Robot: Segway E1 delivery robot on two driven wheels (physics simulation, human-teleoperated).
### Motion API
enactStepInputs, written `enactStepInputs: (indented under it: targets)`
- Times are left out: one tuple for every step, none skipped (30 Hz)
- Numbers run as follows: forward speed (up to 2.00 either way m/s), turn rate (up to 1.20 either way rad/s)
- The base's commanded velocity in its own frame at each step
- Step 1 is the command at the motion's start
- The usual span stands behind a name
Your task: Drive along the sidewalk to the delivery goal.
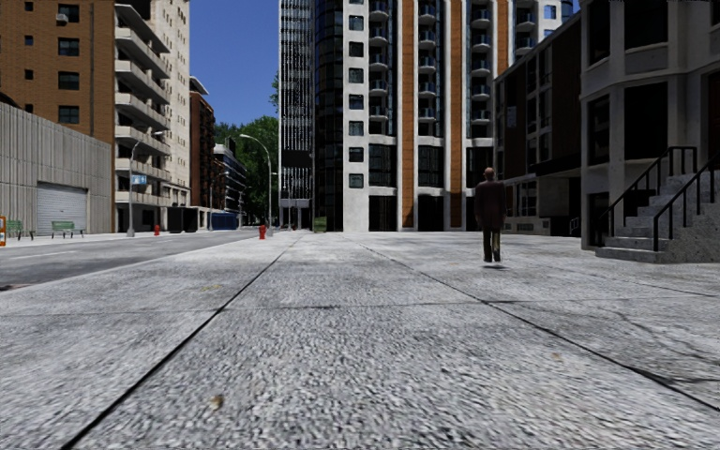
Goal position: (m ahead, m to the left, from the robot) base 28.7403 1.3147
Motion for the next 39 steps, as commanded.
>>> enactStepInputs:
  targets:
    - [2.00,0.00]
    - [2.00,0.00]
    - [2.00,0.00]
    - [2.00,0.00]
    - [2.00,0.00]
    - [2.00,0.00]
    - [2.00,0.00]
    - [2.00,0.00]
    - [2.00,0.00]
    - [2.00,0.00]
    - [2.00,0.00]
    - [2.00,0.00]
    - [2.00,0.00]
    - [2.00,0.00]
    - [2.00,0.00]
    - [2.00,0.00]
    - [2.00,0.00]
    - [2.00,0.00]
    - [2.00,0.00]
    - [2.00,0.00]
    - [2.00,0.00]
    - [2.00,0.00]
    - [2.00,0.00]
    - [2.00,0.00]
    - [2.00,0.00]
    - [2.00,0.00]
    - [2.00,0.00]
    - [2.00,0.00]
    - [2.00,0.00]
    - [2.00,0.00]
    - [2.00,0.00]
    - [2.00,0.00]
    - [2.00,0.00]
    - [2.00,0.00]
    - [2.00,0.00]
    - [2.00,0.00]
    - [2.00,0.00]
    - [2.00,0.00]
    - [2.00,0.00]
